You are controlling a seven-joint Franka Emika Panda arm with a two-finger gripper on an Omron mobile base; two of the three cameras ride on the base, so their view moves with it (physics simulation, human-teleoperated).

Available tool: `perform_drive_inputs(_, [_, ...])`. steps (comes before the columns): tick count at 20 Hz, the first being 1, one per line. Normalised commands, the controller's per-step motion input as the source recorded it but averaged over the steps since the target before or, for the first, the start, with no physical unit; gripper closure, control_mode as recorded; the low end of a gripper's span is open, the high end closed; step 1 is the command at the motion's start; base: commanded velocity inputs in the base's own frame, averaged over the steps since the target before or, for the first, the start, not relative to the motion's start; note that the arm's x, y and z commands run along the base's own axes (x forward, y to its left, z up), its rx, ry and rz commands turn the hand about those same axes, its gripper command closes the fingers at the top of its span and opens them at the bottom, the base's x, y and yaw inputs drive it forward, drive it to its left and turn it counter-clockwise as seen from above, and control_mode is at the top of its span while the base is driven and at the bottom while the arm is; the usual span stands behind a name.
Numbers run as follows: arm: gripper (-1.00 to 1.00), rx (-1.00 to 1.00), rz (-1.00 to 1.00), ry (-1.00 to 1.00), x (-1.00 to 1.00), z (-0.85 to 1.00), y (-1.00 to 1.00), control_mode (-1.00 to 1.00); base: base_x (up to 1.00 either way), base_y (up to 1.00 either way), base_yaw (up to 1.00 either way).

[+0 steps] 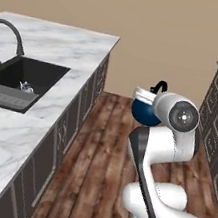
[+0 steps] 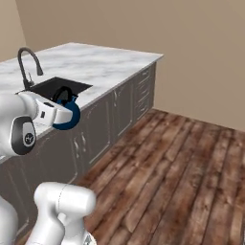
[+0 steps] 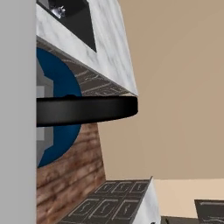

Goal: Open the cabinet, pick the kettle from the cabinet, and place it in the sink.

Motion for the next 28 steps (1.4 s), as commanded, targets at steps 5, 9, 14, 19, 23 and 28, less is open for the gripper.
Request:
perform_drive_inputs(5, [1.00,0.00,0.00,0.00,0.00,0.00,0.00,1.00,0.66,-0.08,0.00])
perform_drive_inputs(9, [1.00,0.00,0.00,0.00,0.00,0.00,0.00,1.00,0.66,-0.07,0.00])
perform_drive_inputs(14, [1.00,0.00,0.00,0.00,0.00,0.00,0.00,1.00,0.66,-0.08,0.00])
perform_drive_inputs(19, [1.00,0.00,0.00,0.00,0.00,0.00,0.00,1.00,0.64,-0.07,0.02])
perform_drive_inputs(23, [1.00,0.00,0.00,0.00,0.00,0.00,0.00,1.00,0.64,-0.07,0.02])
perform_drive_inputs(28, [1.00,0.00,0.00,0.00,0.00,0.00,0.00,1.00,0.67,-0.05,0.02])
